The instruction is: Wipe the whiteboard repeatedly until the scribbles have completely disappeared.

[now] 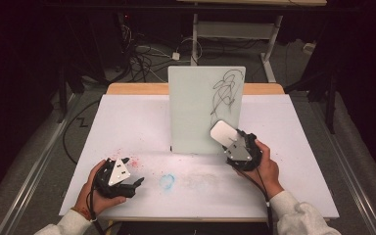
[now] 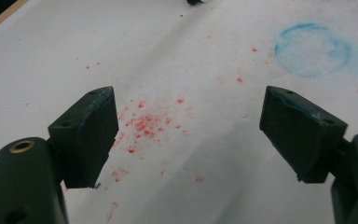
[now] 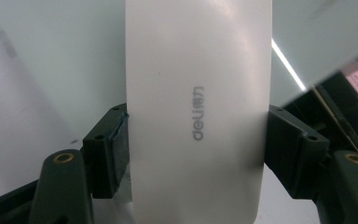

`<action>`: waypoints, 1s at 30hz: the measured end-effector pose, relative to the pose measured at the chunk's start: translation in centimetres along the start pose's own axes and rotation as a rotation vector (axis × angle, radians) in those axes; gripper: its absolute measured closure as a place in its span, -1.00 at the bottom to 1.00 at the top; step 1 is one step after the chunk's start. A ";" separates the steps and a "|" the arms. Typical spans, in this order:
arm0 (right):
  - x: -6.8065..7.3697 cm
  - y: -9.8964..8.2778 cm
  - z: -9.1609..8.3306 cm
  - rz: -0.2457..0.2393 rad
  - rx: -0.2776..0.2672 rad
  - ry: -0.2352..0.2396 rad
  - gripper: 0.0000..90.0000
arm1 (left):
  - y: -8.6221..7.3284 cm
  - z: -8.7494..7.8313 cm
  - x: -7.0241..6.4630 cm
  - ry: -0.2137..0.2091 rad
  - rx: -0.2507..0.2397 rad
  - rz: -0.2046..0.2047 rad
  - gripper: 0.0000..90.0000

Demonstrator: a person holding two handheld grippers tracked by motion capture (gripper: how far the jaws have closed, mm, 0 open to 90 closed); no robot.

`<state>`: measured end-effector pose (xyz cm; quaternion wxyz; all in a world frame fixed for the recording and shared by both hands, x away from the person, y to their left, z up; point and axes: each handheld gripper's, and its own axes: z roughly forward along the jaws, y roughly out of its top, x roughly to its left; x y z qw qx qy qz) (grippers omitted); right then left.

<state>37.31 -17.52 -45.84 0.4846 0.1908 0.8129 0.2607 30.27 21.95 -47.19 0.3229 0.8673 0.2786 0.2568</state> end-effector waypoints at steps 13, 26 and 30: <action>3.1 0.8 1.0 -0.127 0.051 0.045 -0.31 | 0.2 0.2 -0.1 -0.011 0.002 0.006 -0.58; -0.9 0.7 0.3 -0.025 0.025 -0.081 -0.31 | 0.1 0.2 0.0 -0.013 0.000 0.005 -0.58; -2.0 0.6 0.1 0.038 0.016 -0.131 -0.31 | 0.2 0.2 0.0 -0.011 -0.001 0.005 -0.58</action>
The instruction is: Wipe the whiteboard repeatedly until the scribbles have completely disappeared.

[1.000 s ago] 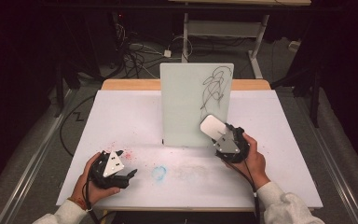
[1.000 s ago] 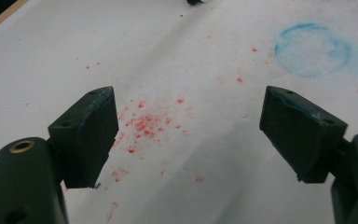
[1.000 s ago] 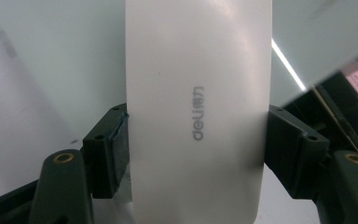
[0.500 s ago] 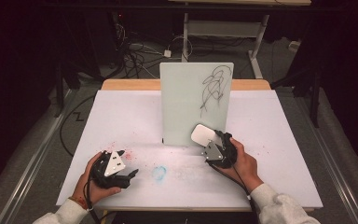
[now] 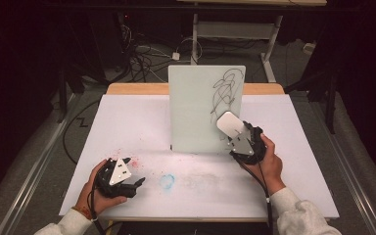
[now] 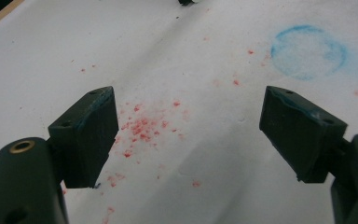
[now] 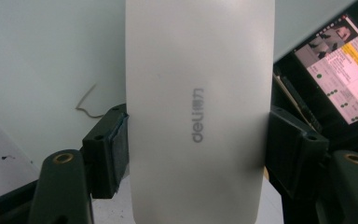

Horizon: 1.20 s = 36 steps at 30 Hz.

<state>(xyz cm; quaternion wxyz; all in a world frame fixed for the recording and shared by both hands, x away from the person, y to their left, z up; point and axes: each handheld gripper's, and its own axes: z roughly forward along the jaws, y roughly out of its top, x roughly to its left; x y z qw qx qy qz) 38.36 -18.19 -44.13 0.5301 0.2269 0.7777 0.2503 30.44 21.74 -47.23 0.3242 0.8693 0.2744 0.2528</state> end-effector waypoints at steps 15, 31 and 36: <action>3.7 -2.0 -0.1 -0.267 0.095 0.116 -0.31 | -0.1 -0.3 0.0 0.002 -0.002 0.000 -0.58; 6.1 -0.1 0.4 -0.359 0.075 0.086 -0.31 | 0.0 -0.2 -0.1 -0.004 -0.006 0.001 -0.58; 7.4 1.2 0.8 -0.366 0.041 0.087 -0.31 | 0.0 -0.2 -0.1 -0.006 -0.010 -0.004 -0.58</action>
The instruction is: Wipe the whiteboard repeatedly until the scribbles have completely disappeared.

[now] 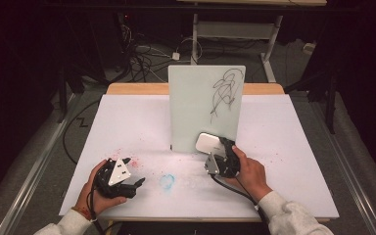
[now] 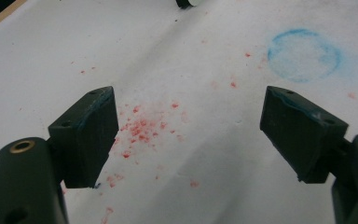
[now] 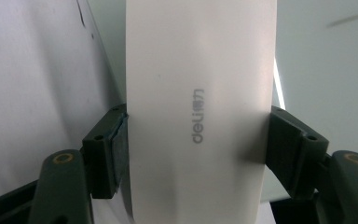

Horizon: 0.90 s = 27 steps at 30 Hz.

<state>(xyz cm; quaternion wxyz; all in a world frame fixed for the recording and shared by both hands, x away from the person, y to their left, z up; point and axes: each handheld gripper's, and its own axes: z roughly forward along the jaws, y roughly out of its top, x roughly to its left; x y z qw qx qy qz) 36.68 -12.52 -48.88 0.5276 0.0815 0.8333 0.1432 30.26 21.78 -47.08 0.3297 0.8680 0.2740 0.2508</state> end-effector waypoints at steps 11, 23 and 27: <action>-3.5 0.7 -0.3 0.141 -0.027 -0.043 -0.31 | 0.0 0.0 0.0 0.001 0.000 -0.001 -0.58; -10.2 -1.0 -1.2 0.482 -0.024 -0.174 -0.31 | 0.0 -0.1 0.0 0.000 -0.001 0.000 -0.58; -9.9 -1.1 -1.1 0.533 -0.042 -0.159 -0.31 | 0.0 0.0 0.0 -0.002 0.001 0.001 -0.58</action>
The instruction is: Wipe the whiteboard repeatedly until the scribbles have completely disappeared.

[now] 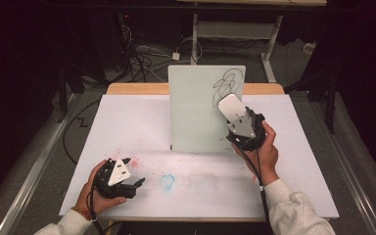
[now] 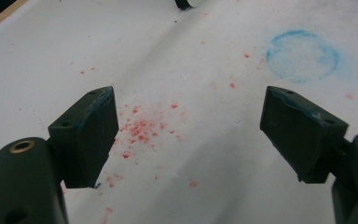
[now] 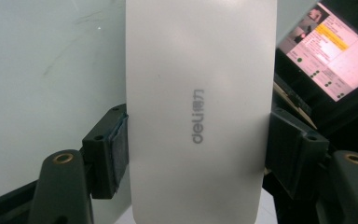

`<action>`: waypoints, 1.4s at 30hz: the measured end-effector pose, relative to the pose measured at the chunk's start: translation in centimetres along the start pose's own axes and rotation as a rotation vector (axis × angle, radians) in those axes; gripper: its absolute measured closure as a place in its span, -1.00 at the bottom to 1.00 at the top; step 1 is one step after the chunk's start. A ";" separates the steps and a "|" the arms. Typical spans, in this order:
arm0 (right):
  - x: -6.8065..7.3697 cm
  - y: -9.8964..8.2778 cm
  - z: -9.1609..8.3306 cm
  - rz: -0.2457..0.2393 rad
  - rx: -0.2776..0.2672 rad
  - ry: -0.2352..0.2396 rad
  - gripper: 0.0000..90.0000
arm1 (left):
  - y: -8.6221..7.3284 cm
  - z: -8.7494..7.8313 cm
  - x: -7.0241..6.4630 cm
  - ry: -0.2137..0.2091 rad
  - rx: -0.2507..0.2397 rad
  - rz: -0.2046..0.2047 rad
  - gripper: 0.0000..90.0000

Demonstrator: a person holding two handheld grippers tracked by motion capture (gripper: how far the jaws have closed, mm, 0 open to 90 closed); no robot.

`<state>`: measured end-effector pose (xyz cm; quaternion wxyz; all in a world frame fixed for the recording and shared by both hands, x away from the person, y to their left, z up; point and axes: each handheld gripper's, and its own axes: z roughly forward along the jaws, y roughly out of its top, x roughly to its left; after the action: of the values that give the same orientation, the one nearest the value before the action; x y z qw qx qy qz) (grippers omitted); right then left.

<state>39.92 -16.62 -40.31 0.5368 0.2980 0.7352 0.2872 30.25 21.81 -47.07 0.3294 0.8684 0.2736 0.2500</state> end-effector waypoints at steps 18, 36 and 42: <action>7.3 -4.9 -0.7 -0.513 0.111 0.098 -0.31 | -0.1 -0.1 0.0 0.000 -0.001 -0.002 -0.58; 5.7 -7.3 -1.0 -0.534 0.157 0.064 -0.31 | 0.0 0.0 0.0 0.002 0.002 -0.001 -0.58; 9.1 -5.2 -0.7 -0.579 0.108 0.066 -0.31 | 0.1 0.1 -0.1 -0.001 0.000 -0.001 -0.58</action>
<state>36.38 -13.34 -49.66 0.5556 0.0943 0.8209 0.0921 30.28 21.69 -47.11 0.3294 0.8686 0.2737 0.2492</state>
